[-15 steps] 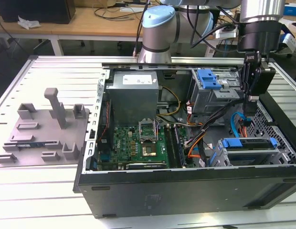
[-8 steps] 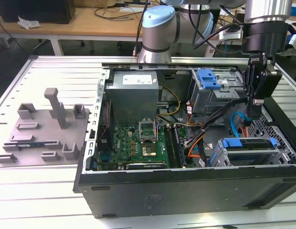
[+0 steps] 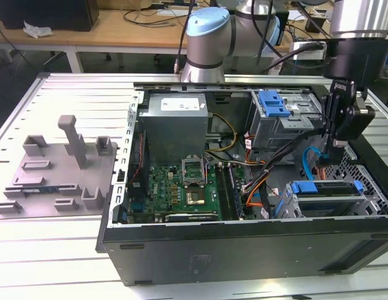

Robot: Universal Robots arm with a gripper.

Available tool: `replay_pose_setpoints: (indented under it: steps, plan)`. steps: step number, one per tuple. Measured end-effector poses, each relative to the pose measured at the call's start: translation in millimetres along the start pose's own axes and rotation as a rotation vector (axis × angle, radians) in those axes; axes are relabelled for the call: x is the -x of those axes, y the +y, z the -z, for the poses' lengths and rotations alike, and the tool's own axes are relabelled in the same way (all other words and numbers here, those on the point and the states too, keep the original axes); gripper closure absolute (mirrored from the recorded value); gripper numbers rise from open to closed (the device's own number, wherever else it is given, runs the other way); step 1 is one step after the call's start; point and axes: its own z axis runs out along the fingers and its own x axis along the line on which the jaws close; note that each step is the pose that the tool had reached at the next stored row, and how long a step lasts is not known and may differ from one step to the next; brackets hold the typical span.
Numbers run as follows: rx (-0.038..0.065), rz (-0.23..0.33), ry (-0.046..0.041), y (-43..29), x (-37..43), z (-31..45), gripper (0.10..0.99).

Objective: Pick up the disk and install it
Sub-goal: 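Insert the first disk wire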

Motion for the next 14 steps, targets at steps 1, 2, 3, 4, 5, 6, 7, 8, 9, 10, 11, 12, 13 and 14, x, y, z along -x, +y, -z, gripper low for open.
replay_pose_setpoints:
  steps: [1, 2, 3, 4, 5, 6, 7, 8, 9, 10, 11, 12, 13, 14]
  plan:
    - [0.003, 0.000, -0.0114, -0.6, -1.0, -0.4, 0.918]
    - [0.005, 0.000, -0.0202, -1.1, -2.3, -0.6, 0.918]
    - [0.005, 0.000, -0.0236, -1.9, -3.5, -0.3, 0.918]
    - [0.006, 0.000, -0.0251, -2.6, -4.7, 0.1, 0.918]
    - [0.006, 0.000, -0.0265, -3.3, -6.1, 0.5, 0.918]
    - [0.007, -0.001, -0.0287, -4.0, -7.8, 0.9, 0.918]
    - [0.007, -0.001, -0.0318, -4.5, -9.4, 1.0, 0.918]
    - [0.008, -0.001, -0.0362, -5.2, -11.3, 1.1, 0.918]
    - [0.009, -0.001, -0.0404, -5.7, -13.0, 0.9, 0.918]
    - [0.011, -0.001, -0.0481, -6.5, -15.4, 0.5, 0.918]
    - [0.013, -0.001, -0.0571, -7.5, -18.2, 0.2, 0.918]
    - [0.015, -0.001, -0.0632, -8.2, -20.3, 0.0, 0.918]
    - [0.016, -0.001, -0.0684, -8.7, -21.9, -0.2, 0.918]
    - [0.019, -0.001, -0.0804, -9.8, -25.3, -0.5, 0.918]
